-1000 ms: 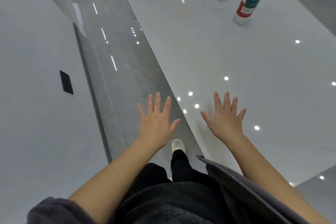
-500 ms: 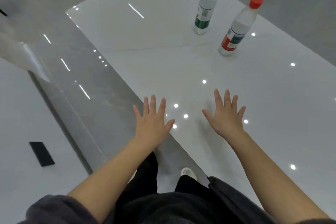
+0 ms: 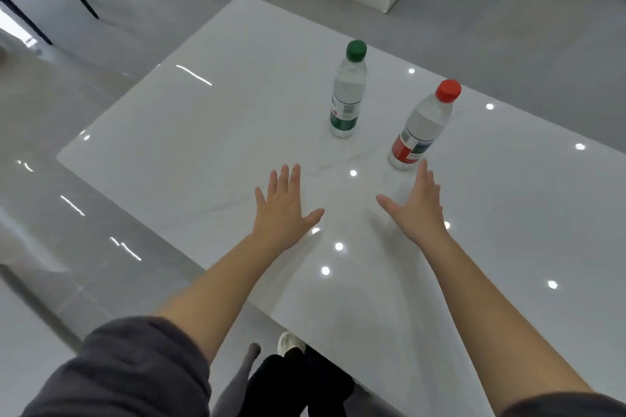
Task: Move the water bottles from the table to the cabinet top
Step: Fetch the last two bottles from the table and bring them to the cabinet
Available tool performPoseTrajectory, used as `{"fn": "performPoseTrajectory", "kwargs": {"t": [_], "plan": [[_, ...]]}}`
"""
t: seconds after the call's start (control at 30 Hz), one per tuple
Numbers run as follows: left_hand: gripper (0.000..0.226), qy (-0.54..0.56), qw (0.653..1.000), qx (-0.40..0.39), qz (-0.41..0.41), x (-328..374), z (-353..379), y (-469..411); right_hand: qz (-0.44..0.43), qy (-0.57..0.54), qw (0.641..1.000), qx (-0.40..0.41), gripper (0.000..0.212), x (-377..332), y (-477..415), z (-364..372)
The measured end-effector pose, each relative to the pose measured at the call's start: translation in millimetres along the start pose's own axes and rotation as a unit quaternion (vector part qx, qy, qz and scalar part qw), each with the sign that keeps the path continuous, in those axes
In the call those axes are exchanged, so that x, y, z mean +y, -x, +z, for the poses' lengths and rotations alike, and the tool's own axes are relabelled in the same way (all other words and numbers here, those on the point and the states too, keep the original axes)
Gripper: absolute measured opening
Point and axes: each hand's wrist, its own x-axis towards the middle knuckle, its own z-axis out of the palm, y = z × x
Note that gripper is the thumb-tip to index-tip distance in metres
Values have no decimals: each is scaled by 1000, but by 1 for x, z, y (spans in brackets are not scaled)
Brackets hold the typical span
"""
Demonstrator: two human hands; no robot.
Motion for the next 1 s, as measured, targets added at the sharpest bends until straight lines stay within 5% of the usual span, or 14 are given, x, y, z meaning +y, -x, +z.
{"fn": "performPoseTrajectory", "kwargs": {"t": [0.1,0.3,0.5,0.7,1.0], "plan": [[102,124,992,-2,-1,-3,-10,-47,4,-158,986,42,111,-6,-31,-1],[115,315,949,-9,-12,2,-15,-137,95,-286,947,108,111,-3,-78,11],[103,393,917,-46,49,22,-3,-207,75,-314,927,191,72,7,-105,27],[51,386,921,-4,44,37,-4,-219,76,-313,919,228,60,1,-118,31],[61,342,936,-48,62,20,8,-161,105,-302,926,201,51,0,-69,62]]}}
